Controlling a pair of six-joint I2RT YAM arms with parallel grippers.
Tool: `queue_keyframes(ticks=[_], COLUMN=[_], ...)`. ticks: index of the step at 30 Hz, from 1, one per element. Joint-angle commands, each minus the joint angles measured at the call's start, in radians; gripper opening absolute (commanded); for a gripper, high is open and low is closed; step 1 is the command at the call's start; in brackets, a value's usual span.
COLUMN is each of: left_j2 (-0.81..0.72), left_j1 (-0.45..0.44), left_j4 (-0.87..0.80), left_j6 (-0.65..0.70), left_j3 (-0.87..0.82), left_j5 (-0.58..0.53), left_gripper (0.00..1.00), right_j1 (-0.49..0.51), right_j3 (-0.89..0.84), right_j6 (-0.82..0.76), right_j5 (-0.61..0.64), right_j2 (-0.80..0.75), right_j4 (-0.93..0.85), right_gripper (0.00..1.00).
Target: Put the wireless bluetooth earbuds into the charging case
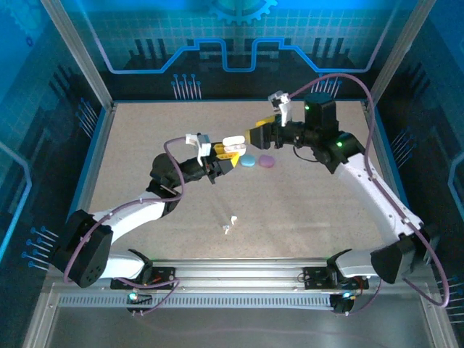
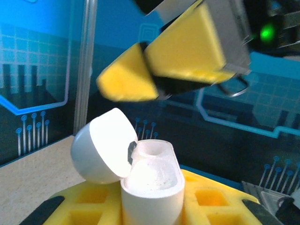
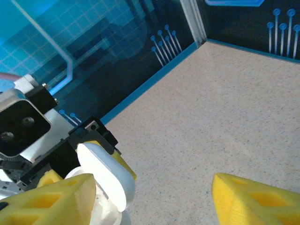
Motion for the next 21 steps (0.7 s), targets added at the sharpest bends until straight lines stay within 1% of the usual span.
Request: queue_keyframes(ticks=[1, 4, 6, 8, 10, 12, 15, 19, 21], left_j2=[-0.036, -0.073, -0.099, -0.123, -0.154, -0.188, -0.247, -0.34, -0.387], left_j1=[0.0, 0.008, 0.014, 0.023, 0.032, 0.036, 0.038, 0.039, 0.039], left_j4=[0.028, -0.002, -0.016, -0.027, -0.051, -0.094, -0.164, -0.266, -0.333], left_j6=[0.049, 0.076, 0.091, 0.097, 0.104, 0.124, 0.157, 0.205, 0.238], left_j3=[-0.031, -0.052, -0.066, -0.079, -0.088, -0.091, -0.092, -0.085, -0.078], left_j5=[-0.105, -0.17, -0.209, -0.242, -0.266, -0.287, -0.322, -0.369, -0.392], left_gripper=[0.26, 0.26, 0.26, 0.26, 0.26, 0.26, 0.26, 0.26, 0.26], right_j1=[-0.042, -0.089, -0.112, -0.113, -0.096, -0.052, 0.059, 0.208, 0.263], right_j3=[-0.047, -0.099, -0.138, -0.174, -0.226, -0.268, -0.289, -0.231, -0.191], right_j6=[0.08, 0.143, 0.179, 0.243, 0.306, 0.352, 0.391, 0.398, 0.394], right_j5=[0.1, 0.156, 0.165, 0.177, 0.144, 0.129, 0.158, 0.227, 0.258], right_j2=[-0.098, -0.113, -0.093, -0.047, 0.017, 0.085, 0.197, 0.358, 0.427], right_j4=[0.012, -0.086, -0.152, -0.216, -0.233, -0.228, -0.229, -0.284, -0.319], right_gripper=[0.65, 0.58, 0.54, 0.47, 0.44, 0.43, 0.43, 0.44, 0.46])
